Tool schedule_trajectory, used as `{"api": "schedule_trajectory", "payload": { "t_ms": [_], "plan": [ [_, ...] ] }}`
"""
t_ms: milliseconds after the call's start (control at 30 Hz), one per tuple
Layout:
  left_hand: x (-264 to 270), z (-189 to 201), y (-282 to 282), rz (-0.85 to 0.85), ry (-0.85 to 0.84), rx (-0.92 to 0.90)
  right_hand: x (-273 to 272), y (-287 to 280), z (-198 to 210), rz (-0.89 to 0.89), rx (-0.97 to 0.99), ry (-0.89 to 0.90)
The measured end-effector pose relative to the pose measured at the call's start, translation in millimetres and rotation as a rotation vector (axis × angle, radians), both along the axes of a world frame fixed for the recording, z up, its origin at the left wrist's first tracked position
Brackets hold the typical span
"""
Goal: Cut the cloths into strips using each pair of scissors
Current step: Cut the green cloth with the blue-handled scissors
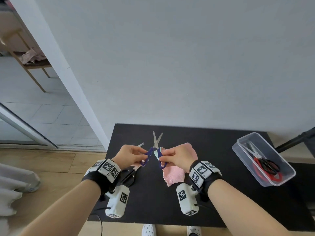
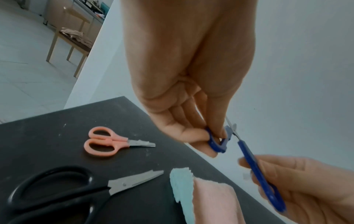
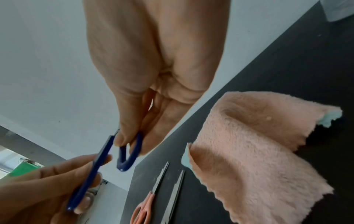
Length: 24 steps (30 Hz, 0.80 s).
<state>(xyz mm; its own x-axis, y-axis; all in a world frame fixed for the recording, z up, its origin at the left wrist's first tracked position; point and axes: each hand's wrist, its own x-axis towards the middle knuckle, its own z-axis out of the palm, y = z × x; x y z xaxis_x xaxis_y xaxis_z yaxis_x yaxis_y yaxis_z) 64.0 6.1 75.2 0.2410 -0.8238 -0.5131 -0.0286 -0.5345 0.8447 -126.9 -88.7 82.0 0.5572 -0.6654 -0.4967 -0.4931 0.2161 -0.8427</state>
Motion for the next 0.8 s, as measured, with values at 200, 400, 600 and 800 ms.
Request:
{"api": "schedule_trajectory", "payload": {
  "t_ms": [200,400,600,800],
  "plan": [
    [9.8,14.9,-14.3,0.008,0.007,-0.001,1.3,-13.0,1.8,0.007,0.016,0.030],
    [15.9,16.0,-22.4,0.119,0.087,-0.047,3.9,-16.5,11.7,-0.001,0.053,-0.031],
    [7.6,14.7,-27.1,0.347,0.414,-0.139,12.0,-9.5,19.6,-0.092,0.032,-0.106],
    [-12.8,15.3,-28.7,0.292,0.448,-0.123,13.7,-1.5,32.9,-0.054,0.008,-0.140]
  ]
}}
